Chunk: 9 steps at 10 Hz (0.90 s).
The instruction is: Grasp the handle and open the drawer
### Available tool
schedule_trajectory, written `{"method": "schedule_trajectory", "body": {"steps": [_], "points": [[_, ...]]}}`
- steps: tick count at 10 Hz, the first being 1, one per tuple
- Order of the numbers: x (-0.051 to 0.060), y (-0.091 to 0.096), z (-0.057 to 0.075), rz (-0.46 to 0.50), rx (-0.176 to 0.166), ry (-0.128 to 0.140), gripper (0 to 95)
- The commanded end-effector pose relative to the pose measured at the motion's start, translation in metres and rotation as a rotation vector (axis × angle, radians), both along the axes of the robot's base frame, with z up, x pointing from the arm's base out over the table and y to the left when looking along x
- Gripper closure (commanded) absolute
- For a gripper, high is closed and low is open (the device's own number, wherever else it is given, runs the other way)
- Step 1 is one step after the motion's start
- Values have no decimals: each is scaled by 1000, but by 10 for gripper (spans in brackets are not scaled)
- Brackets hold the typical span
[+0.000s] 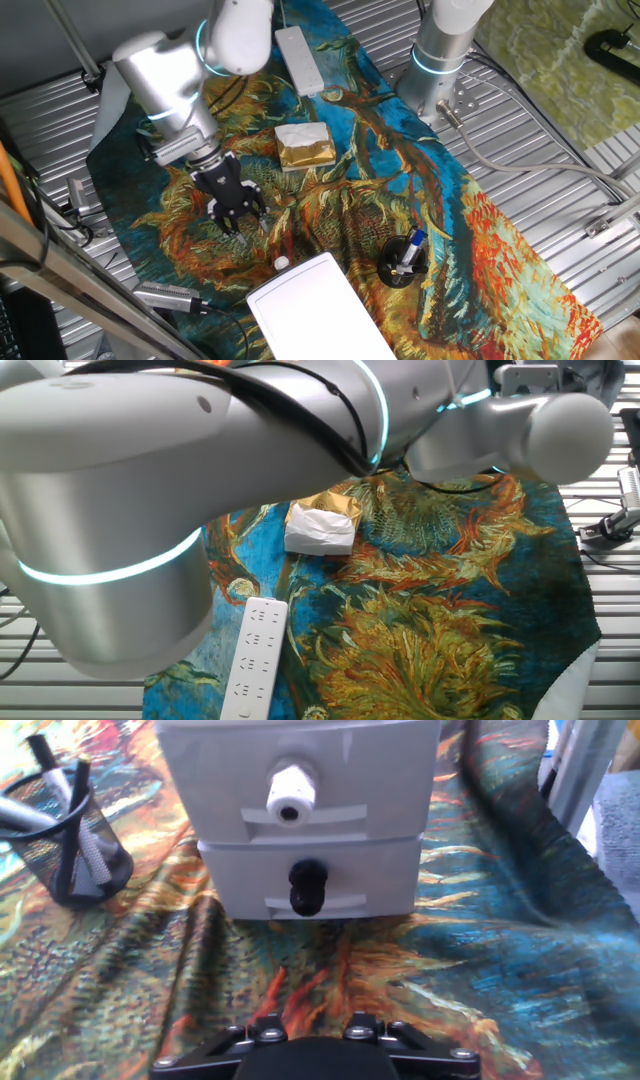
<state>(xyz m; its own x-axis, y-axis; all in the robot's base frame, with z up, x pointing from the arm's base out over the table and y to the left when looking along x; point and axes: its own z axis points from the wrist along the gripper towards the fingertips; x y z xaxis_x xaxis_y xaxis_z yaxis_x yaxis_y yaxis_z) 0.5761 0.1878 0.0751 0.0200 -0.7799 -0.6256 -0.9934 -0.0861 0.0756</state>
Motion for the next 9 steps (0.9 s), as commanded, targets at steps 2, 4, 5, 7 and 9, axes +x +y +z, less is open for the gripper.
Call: {"method": "schedule_trajectory", "body": {"steps": [2,4,5,7,9], "points": [[-2,12,-1,-16,-5,7,570],[-4,20,-2,-28,-6,10,570],[-5,25,-2,-31,-5,11,570],[-7,31,-1,-41,-5,13,570],[-8,38,-1,-49,-2,10,570]]}}
